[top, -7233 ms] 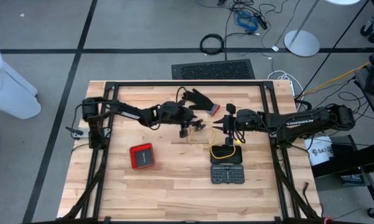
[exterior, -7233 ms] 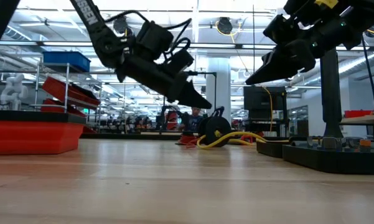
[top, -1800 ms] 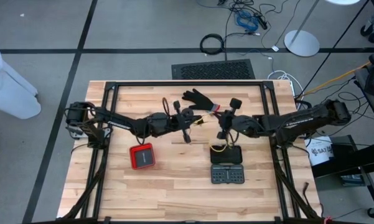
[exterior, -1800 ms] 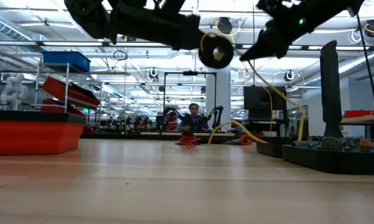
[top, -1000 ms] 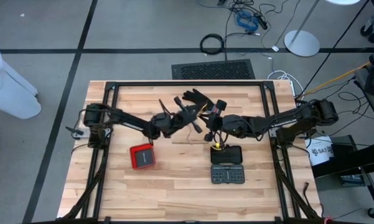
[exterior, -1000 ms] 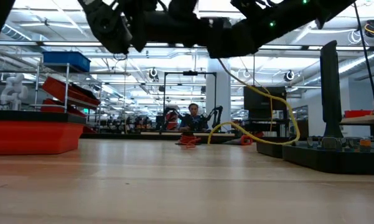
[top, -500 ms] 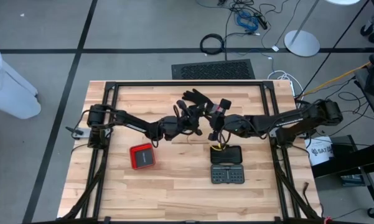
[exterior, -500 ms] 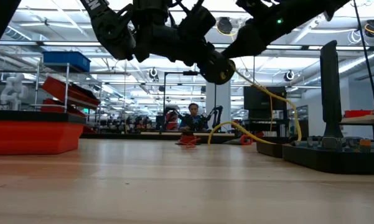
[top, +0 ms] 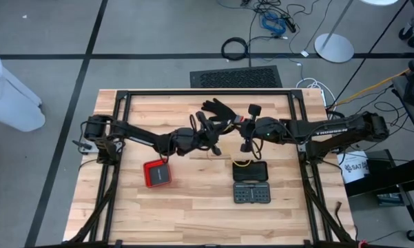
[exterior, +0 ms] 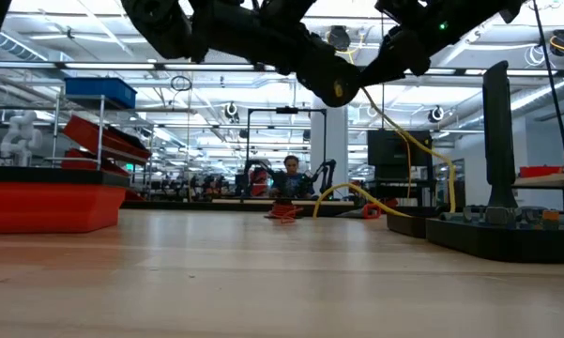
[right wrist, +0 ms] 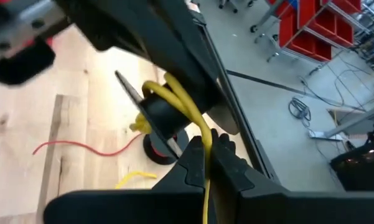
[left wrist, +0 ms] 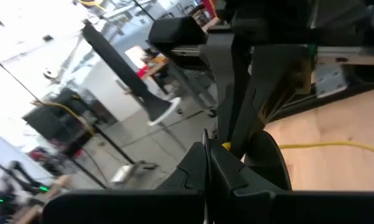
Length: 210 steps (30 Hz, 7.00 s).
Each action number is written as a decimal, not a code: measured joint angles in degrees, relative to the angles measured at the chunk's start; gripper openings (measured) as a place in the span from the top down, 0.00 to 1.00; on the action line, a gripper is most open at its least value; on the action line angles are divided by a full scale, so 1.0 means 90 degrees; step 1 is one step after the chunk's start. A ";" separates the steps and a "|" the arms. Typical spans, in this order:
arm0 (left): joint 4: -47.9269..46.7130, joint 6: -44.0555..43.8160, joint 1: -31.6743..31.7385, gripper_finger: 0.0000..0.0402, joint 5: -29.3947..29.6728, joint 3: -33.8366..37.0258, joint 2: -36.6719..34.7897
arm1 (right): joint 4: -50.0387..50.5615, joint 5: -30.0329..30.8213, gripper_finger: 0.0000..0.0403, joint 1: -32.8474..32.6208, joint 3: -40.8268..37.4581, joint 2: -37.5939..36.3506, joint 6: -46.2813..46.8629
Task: Coil cords
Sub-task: Coil the yellow wire onto the spool
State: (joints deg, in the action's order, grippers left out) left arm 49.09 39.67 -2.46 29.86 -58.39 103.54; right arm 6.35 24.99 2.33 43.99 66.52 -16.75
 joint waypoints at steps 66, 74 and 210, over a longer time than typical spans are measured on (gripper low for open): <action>-0.1036 -0.1382 0.1081 1.00 -0.2348 -0.0029 -0.0583 | 0.2656 -0.0092 0.88 -0.0440 -0.0041 -0.0809 0.1292; -0.0977 -0.1544 0.1081 1.00 -0.2493 -0.0029 -0.0582 | 0.2639 -0.0089 0.89 -0.0438 -0.0041 -0.0804 0.1385; -0.1325 -0.2366 0.0967 1.00 -0.2460 0.0100 -0.1109 | 0.0665 -0.3022 0.78 0.0145 -0.0175 -0.0104 0.1553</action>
State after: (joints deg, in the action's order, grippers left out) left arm 37.17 18.37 6.24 7.73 -57.49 93.56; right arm 12.34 -2.20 3.64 42.41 65.59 -2.77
